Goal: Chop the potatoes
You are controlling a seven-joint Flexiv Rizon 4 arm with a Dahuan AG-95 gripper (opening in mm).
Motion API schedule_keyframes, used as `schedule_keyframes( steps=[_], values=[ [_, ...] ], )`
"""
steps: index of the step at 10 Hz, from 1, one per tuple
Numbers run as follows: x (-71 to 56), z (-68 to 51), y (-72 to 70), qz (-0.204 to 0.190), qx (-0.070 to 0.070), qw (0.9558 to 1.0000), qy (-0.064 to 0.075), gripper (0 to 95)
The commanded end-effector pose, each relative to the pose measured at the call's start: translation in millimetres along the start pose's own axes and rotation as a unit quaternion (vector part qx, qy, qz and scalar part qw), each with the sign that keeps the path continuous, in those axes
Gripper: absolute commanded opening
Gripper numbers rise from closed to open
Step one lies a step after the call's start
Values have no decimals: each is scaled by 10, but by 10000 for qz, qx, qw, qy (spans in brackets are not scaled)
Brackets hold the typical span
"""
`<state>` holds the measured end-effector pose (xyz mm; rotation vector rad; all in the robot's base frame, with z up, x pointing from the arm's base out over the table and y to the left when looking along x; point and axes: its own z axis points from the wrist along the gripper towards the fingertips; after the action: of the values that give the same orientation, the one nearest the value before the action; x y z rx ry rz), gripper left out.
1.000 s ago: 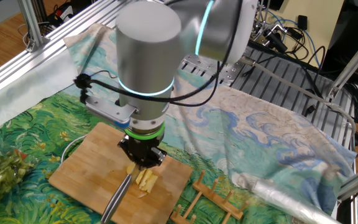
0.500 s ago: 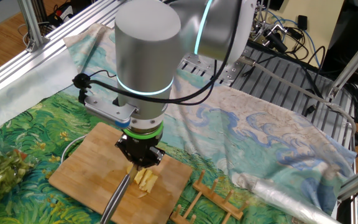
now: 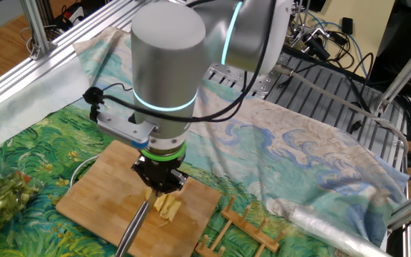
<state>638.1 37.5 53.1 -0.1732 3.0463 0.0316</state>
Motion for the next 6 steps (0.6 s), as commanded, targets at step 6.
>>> schedule_keyframes(
  steps=[6],
  values=[
    [-13,328,79,95,0,9998,-194,0]
  ],
)
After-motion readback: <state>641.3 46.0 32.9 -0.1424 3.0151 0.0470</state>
